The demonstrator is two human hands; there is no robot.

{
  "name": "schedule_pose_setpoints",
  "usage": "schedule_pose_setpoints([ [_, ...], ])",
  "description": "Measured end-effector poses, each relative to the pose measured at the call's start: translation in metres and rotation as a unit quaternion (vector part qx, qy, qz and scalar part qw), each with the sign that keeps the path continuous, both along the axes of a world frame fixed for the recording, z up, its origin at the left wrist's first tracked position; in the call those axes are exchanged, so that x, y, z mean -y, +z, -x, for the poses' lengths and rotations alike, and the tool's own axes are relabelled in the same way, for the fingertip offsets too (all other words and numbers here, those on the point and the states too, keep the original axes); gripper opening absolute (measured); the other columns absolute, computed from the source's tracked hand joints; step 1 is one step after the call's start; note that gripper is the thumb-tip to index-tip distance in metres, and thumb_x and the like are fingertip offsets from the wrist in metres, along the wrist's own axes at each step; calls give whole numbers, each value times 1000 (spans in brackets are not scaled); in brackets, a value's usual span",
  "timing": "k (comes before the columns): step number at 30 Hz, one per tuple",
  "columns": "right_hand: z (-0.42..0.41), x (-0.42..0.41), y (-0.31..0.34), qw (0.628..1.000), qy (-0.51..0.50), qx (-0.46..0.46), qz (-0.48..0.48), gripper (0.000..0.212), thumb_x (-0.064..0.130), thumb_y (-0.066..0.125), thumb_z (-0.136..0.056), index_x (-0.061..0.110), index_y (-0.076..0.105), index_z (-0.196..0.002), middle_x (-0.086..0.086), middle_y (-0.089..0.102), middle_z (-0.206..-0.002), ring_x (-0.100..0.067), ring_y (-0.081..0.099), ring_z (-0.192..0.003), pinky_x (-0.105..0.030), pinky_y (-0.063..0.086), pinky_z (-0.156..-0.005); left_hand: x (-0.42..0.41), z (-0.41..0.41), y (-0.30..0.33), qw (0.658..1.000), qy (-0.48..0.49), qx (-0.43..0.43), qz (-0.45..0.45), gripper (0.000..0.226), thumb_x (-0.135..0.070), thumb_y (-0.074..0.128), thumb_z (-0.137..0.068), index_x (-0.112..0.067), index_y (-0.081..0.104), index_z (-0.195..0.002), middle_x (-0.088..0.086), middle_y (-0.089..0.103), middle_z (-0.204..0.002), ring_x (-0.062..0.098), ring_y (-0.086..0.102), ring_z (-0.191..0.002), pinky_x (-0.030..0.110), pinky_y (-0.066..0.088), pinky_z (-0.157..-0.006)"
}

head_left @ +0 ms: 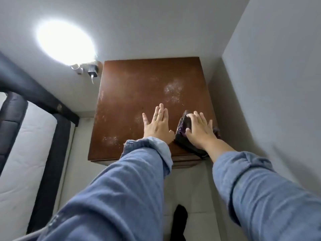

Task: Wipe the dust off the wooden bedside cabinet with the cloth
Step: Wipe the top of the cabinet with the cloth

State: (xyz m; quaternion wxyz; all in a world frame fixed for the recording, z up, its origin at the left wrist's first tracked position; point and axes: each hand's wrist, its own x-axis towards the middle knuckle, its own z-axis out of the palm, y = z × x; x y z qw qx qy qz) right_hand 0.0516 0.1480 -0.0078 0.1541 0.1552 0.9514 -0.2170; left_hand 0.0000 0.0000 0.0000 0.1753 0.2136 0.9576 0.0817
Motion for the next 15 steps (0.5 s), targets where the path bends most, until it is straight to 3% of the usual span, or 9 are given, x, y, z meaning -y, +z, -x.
schedule_pose_setpoints([
  [3, -7, -19, -21, 999, 7, 29, -33, 47, 36, 44, -92, 21, 32, -135, -7, 8, -159, -27, -4, -148, -56, 0, -118, -14, 3, -21, 995, -32, 85, 46, 71, -31, 42, -91, -8, 9, -151, 2, -8, -161, 16, -6, -148, 57, -1, -116],
  [7, -13, -41, -41, 997, 17, 57, -50, 61, 63, 44, -85, 26, 37, -133, -6, 3, -160, -27, -6, -148, -56, -3, -117, -21, 16, -33, 984, -36, 141, 99, 66, -24, 38, -91, -13, 13, -151, -1, 0, -161, 14, 9, -147, 44, 11, -117],
  [10, -8, -44, -45, 996, 29, 45, -72, 63, 69, 46, -80, 24, 46, -125, -5, 27, -151, -24, 17, -144, -54, 2, -117, -28, 23, -26, 977, -27, 155, 142, 61, -23, 35, -91, -16, 18, -150, -4, 9, -160, 16, 22, -143, 42, 22, -111],
  [13, 2, -40, -42, 999, -24, -22, -30, 33, 42, 48, -92, 20, 51, -116, -5, 49, -128, -29, 44, -123, -47, 27, -108, -37, 21, -19, 970, -8, 171, 170, 58, -26, 33, -93, -18, 21, -149, -4, 13, -159, 16, 23, -143, 43, 26, -109],
  [14, 7, -41, -39, 998, -55, -34, 12, 29, 27, 51, -92, 20, 45, -120, -5, 52, -122, -32, 48, -117, -44, 34, -99, -39, 21, -18, 969, -2, 174, 178, 59, -28, 32, -93, -18, 20, -150, -5, 11, -160, 15, 21, -144, 43, 26, -108],
  [15, 10, -41, -35, 995, -81, -32, 53, 39, 15, 53, -89, 21, 37, -124, -5, 53, -115, -34, 51, -111, -43, 38, -92, -41, 20, -17, 967, 3, 177, 182, 61, -30, 32, -93, -18, 17, -151, -5, 8, -160, 15, 19, -144, 44, 26, -109],
])
